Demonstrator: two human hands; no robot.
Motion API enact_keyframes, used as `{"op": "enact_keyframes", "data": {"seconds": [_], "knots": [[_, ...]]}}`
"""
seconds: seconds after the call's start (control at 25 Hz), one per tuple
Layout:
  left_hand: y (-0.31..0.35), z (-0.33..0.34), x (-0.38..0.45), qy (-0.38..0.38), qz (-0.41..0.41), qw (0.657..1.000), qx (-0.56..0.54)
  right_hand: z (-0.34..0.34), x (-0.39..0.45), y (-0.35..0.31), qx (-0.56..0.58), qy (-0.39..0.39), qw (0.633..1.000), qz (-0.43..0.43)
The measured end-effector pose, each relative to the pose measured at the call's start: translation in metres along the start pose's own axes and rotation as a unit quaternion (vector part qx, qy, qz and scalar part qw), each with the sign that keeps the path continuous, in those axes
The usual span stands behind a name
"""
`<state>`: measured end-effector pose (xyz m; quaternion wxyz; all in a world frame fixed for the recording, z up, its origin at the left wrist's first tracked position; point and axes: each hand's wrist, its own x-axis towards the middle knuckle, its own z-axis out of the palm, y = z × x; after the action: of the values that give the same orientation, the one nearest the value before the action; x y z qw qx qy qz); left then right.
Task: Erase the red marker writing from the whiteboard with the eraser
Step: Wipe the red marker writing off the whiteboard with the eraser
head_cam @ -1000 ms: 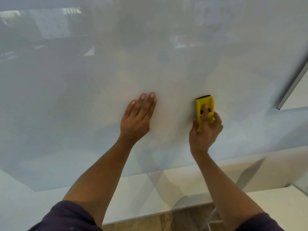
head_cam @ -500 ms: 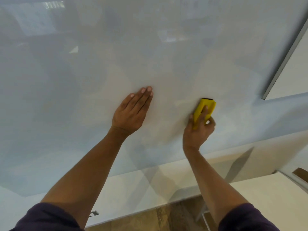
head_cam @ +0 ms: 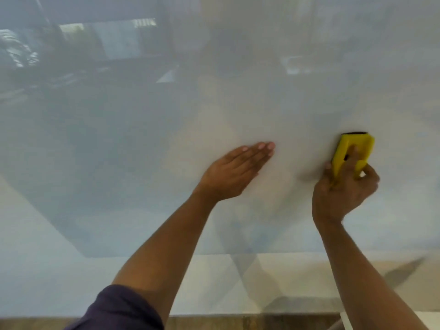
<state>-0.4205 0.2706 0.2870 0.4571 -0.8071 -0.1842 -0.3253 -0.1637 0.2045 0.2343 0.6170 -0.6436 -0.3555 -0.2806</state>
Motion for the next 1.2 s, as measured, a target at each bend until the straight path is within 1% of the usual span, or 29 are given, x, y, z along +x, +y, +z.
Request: {"op": "enact_keyframes", "data": {"seconds": [0.04,0.08,0.12,0.16,0.2,0.24,0.28,0.32,0.36,0.4,0.44,0.48,0.52,0.56,0.6,0.64,0.68,0.72,0.76,0.8,0.84,0.92,0.96,1.0,1.04,1.08,1.12,1.16,1.2], "knots": [[-0.002,-0.001,0.001,-0.006,0.009,1.0,-0.002,0.003,0.002,-0.008,0.009,0.0,1.0,0.025],[-0.006,-0.003,0.001,-0.01,0.021,1.0,-0.002,0.005,-0.004,-0.017,0.014,-0.019,1.0,-0.011],[-0.011,-0.006,0.0,-0.014,0.033,0.999,-0.001,0.005,-0.019,-0.022,0.02,-0.054,0.992,-0.11],[-0.016,-0.01,-0.001,-0.016,0.042,0.999,0.001,0.003,-0.037,-0.022,0.028,-0.098,0.962,-0.253],[-0.023,-0.013,-0.003,-0.016,0.042,0.999,0.003,-0.002,-0.049,-0.02,0.024,-0.129,0.917,-0.376],[-0.031,-0.016,-0.006,-0.012,0.028,1.0,0.005,-0.003,-0.051,-0.016,0.001,-0.132,0.887,-0.443],[-0.039,-0.02,-0.01,-0.005,0.003,1.0,0.011,-0.001,-0.046,-0.016,-0.016,-0.118,0.888,-0.444],[-0.046,-0.023,-0.012,-0.001,-0.024,0.999,0.023,0.003,-0.038,-0.02,-0.017,-0.097,0.921,-0.377],[-0.051,-0.026,-0.013,-0.001,-0.042,0.999,0.034,0.007,-0.028,-0.027,-0.002,-0.074,0.958,-0.276],[-0.054,-0.026,-0.013,-0.003,-0.05,0.998,0.039,0.01,-0.022,-0.035,0.011,-0.062,0.978,-0.201],[-0.053,-0.026,-0.014,-0.004,-0.054,0.998,0.034,0.012,-0.023,-0.041,0.007,-0.055,0.983,-0.175],[-0.05,-0.024,-0.015,-0.001,-0.058,0.998,0.03,0.013,-0.029,-0.043,0.005,-0.056,0.974,-0.219],[-0.046,-0.022,-0.016,0.004,-0.064,0.997,0.031,0.012,-0.036,-0.042,0.011,-0.074,0.944,-0.321],[-0.042,-0.021,-0.014,0.006,-0.069,0.997,0.035,0.008,-0.036,-0.033,0.006,-0.092,0.901,-0.424],[-0.039,-0.02,-0.013,0.004,-0.069,0.997,0.038,0.005,-0.027,-0.023,-0.011,-0.099,0.866,-0.49],[-0.038,-0.018,-0.01,0.002,-0.061,0.997,0.041,0.002,-0.013,-0.011,-0.025,-0.098,0.859,-0.502],[-0.037,-0.017,-0.003,0.003,-0.046,0.998,0.042,-0.002,0.0,-0.003,-0.032,-0.09,0.884,-0.457],[-0.035,-0.016,0.006,0.005,-0.028,0.999,0.046,-0.003,0.008,0.002,-0.019,-0.079,0.924,-0.375],[-0.033,-0.014,0.018,0.008,-0.012,0.999,0.049,-0.004,0.008,0.004,-0.001,-0.069,0.953,-0.294],[-0.029,-0.013,0.032,0.011,-0.001,0.999,0.047,-0.003,0.002,0.005,0.004,-0.065,0.966,-0.251],[-0.024,-0.011,0.045,0.013,0.008,0.999,0.041,-0.002,-0.007,0.006,0.001,-0.079,0.962,-0.263],[-0.012,-0.007,0.07,0.011,0.02,0.999,0.037,-0.006,-0.008,0.016,-0.002,-0.122,0.914,-0.387],[-0.007,-0.005,0.081,0.01,0.026,0.999,0.035,-0.008,0.006,0.023,-0.004,-0.127,0.904,-0.409],[-0.003,-0.005,0.089,0.01,0.031,0.999,0.032,-0.009,0.022,0.029,-0.001,-0.113,0.923,-0.368],[0.0,-0.004,0.095,0.01,0.034,0.999,0.028,-0.01,0.035,0.032,0.007,-0.075,0.962,-0.263],[0.002,-0.003,0.098,0.01,0.033,0.999,0.025,-0.012,0.042,0.031,0.027,-0.035,0.992,-0.115],[0.003,-0.003,0.099,0.01,0.032,0.999,0.026,-0.011,0.041,0.03,0.043,0.0,0.999,-0.007],[0.005,-0.002,0.099,0.013,0.032,0.999,0.029,-0.009,0.034,0.029,0.042,0.011,0.999,0.01],[0.005,-0.002,0.099,0.017,0.032,0.999,0.033,-0.005,0.022,0.029,0.035,-0.016,0.997,-0.066]]}}
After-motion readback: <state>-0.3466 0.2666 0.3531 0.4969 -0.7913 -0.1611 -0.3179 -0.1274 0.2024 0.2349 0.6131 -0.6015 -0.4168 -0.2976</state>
